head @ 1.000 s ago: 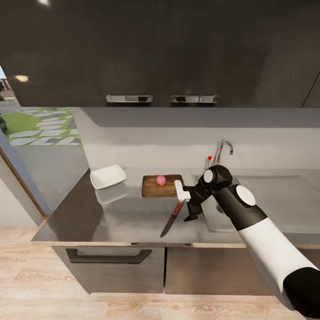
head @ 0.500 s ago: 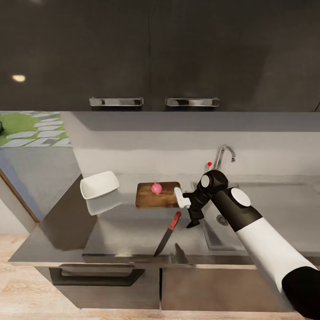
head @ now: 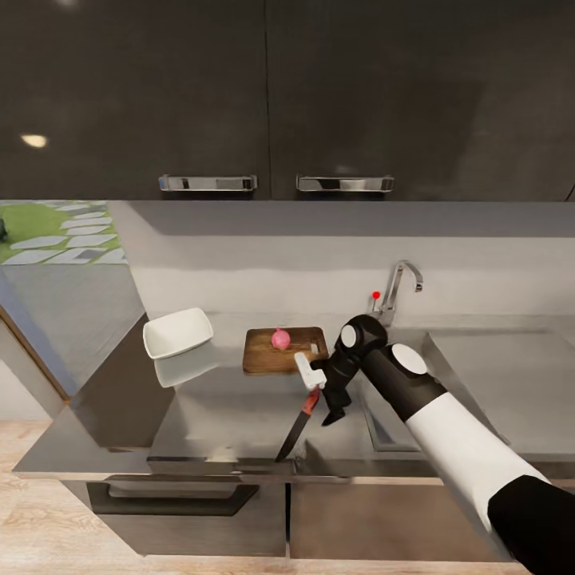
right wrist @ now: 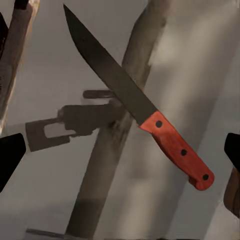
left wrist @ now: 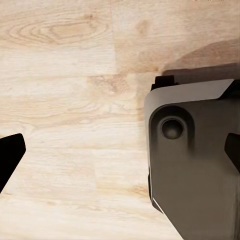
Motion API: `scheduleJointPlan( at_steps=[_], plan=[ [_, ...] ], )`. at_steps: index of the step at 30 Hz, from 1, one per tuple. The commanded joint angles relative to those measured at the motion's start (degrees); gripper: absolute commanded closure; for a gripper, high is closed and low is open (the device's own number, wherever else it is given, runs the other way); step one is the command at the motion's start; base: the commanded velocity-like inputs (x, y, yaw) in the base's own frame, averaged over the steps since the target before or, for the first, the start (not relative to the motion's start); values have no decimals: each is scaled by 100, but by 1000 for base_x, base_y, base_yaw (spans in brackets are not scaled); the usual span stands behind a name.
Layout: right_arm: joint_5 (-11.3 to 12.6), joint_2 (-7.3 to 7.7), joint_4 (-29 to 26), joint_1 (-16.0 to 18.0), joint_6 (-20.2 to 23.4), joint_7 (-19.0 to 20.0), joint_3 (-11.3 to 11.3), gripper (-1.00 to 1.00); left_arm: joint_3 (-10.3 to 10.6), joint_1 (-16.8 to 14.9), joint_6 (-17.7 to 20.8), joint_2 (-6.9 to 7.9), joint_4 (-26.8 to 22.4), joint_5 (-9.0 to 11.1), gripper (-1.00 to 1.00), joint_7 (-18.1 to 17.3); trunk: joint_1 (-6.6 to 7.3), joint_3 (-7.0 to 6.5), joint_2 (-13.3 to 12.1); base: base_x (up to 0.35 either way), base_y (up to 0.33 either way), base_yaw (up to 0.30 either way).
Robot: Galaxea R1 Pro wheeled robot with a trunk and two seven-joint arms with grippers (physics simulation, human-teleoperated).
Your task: In the kitchen, take the Vidalia onion out of the sink, dice it on the chopping board with the paring knife, put the diced onion into the bowl on the countertop, then place both the paring knife and the chopping board into the sink.
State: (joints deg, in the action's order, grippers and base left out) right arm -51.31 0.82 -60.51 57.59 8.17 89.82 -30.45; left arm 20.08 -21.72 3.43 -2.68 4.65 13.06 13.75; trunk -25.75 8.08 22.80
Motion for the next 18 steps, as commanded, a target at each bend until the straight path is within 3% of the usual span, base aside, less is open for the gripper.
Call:
scheduleJointPlan(
  at_steps=[1, 5, 12, 18],
  plan=[
    [163, -61, -1, 6, 40, 19, -74, -100, 49, -8, 9, -5, 7, 47, -100, 7, -4, 12, 12, 0, 0, 0],
    [304, -139, 3, 6, 29, 19, -117, -100, 49, -8, 9, -5, 9, 47, -100, 5, -4, 12, 12, 0, 0, 0],
    [340, -158, 8, 6, 21, 19, -140, -100, 49, -8, 9, -5, 5, 47, -100, 5, -4, 12, 12, 12, 0, 0],
    [341, -168, 41, 6, 18, 19, -316, -100, 49, -8, 9, -5, 6, 47, -100, 5, -4, 12, 12, 204, 0, 0]
  ],
)
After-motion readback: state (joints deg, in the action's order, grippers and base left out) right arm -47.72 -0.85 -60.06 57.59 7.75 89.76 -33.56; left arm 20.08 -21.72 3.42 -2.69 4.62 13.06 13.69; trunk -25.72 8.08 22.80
